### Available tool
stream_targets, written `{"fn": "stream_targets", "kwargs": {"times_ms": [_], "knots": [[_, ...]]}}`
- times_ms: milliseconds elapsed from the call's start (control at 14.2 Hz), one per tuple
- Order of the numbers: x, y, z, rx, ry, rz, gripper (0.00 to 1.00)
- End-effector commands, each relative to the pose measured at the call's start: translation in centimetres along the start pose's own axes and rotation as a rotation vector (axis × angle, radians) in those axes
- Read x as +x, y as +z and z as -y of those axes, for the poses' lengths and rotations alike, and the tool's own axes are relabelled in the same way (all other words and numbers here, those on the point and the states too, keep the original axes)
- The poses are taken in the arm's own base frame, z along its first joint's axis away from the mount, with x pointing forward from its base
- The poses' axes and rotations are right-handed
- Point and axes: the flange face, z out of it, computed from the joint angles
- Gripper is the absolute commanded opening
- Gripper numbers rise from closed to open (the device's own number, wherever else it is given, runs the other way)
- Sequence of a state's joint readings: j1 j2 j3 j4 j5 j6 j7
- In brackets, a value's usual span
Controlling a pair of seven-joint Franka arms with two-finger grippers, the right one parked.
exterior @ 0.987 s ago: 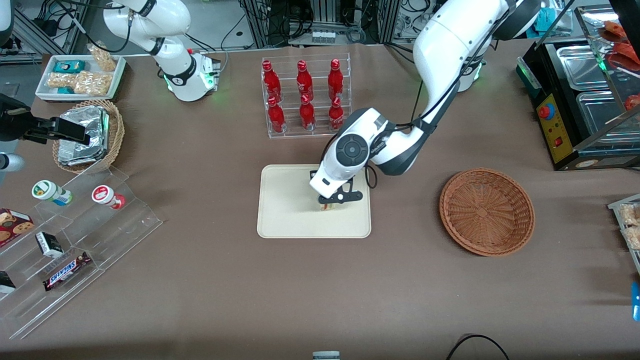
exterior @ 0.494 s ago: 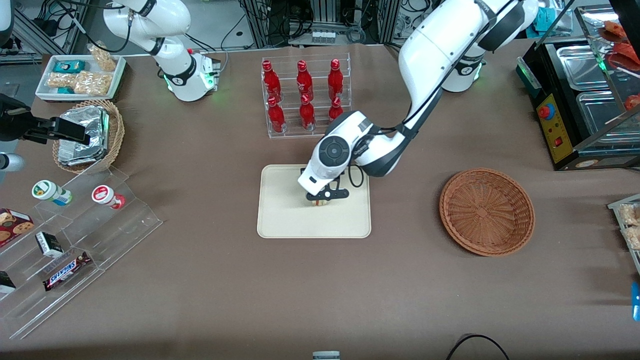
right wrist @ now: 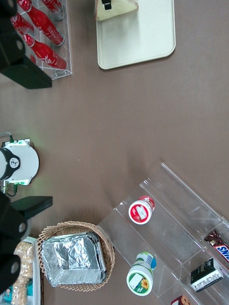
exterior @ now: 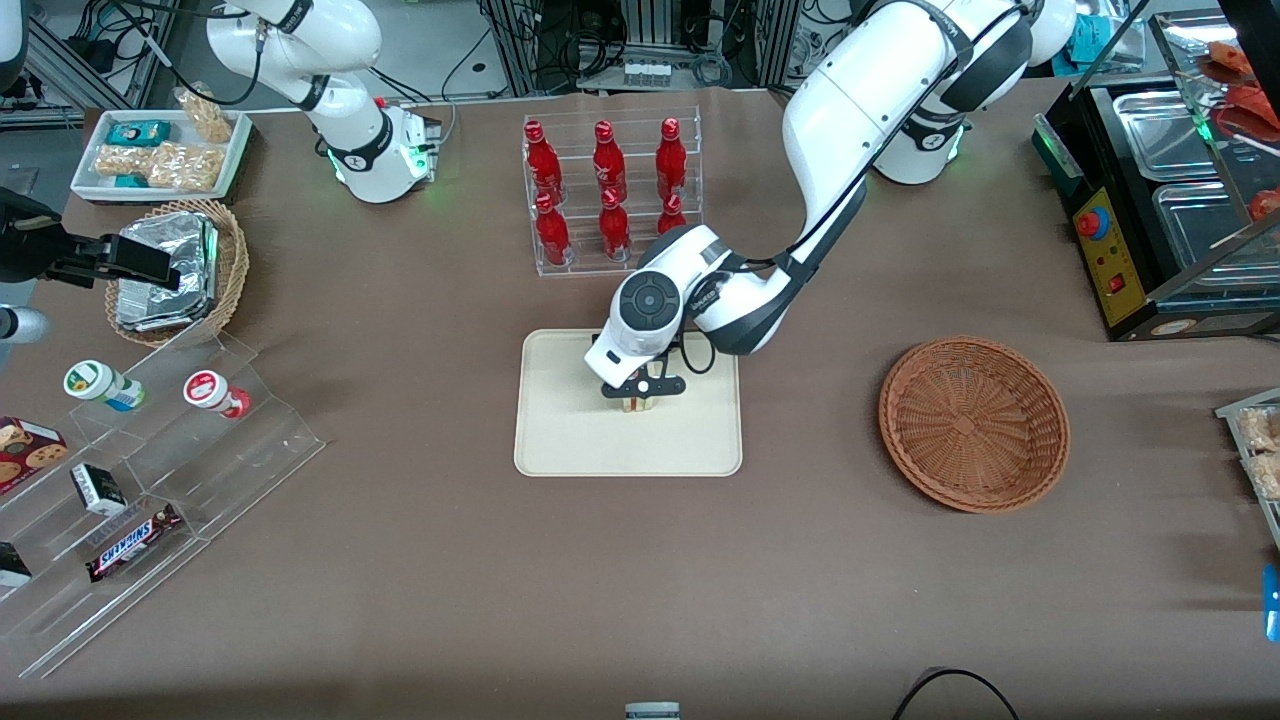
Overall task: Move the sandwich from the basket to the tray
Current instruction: 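Lower the sandwich onto the cream tray and open the left gripper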
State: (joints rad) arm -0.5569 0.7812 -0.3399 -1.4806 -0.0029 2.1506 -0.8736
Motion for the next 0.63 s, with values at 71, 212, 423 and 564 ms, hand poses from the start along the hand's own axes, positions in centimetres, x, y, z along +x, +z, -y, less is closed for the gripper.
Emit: {"fn": "stream_targets", "kwargs": {"times_ms": [71,212,423,564], "knots": [[0.4,-1.0,-0.8,0.01,-0.02,-0.043,1.0],[0.8,-1.9,-1.0,0.003,-0.022,-0.057,1.0],[1.7,-4.8,-0.3,0.011,-0.016,-0.124,1.0],[2.1,-8.0,0.8,0.032,-0.031,-0.144,1.0]]}}
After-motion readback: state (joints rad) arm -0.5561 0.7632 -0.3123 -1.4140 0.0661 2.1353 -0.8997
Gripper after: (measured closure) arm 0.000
